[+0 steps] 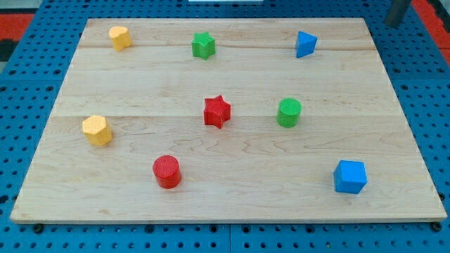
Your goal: Slide the red star towards the top center
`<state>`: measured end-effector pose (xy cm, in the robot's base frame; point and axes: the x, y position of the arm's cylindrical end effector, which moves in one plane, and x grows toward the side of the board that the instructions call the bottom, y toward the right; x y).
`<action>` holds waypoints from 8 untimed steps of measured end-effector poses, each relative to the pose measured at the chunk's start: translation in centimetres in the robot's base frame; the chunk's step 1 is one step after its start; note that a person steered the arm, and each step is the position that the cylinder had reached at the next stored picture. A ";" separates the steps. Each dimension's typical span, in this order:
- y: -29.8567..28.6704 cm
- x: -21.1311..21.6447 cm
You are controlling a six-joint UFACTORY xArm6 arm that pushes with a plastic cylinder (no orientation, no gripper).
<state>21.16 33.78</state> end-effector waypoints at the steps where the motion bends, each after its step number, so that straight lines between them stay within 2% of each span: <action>1: 0.0 0.0; 6: -0.2 0.0; 8: -4.5 0.0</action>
<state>21.18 29.26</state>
